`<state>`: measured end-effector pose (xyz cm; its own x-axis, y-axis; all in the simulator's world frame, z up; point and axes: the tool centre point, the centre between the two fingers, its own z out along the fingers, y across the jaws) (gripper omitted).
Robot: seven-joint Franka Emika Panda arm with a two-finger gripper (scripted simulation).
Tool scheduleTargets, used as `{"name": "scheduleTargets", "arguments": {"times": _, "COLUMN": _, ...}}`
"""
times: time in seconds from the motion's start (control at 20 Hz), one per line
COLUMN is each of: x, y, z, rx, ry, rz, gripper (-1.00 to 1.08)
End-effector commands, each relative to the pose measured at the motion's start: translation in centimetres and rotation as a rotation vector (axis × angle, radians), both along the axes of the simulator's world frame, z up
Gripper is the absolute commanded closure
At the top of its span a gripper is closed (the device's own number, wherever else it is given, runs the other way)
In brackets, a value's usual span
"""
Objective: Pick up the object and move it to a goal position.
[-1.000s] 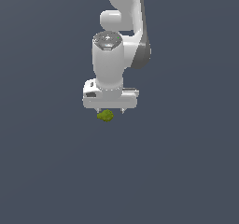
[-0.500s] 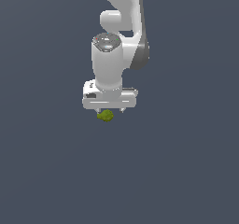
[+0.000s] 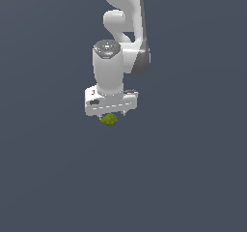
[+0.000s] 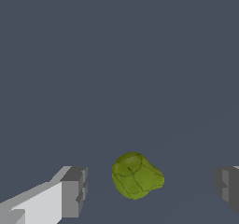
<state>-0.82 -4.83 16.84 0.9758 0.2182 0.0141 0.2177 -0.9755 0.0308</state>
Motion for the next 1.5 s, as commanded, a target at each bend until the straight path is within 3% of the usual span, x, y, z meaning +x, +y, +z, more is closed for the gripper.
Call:
{"name": "scheduleTargets", "arguments": {"times": 0.0, "x": -0.5, "y": -0.3, "z": -0.6, "rx": 0.000, "ry": 0.003, "rz": 0.057, "gripper": -0.92}}
{"name": "scheduleTargets", "arguments": {"times": 1.45, "x": -6.4, "y": -3.0, "z": -7.1, "rx": 0.015, "ry": 0.029, "rz": 0.713, "gripper": -0.92}}
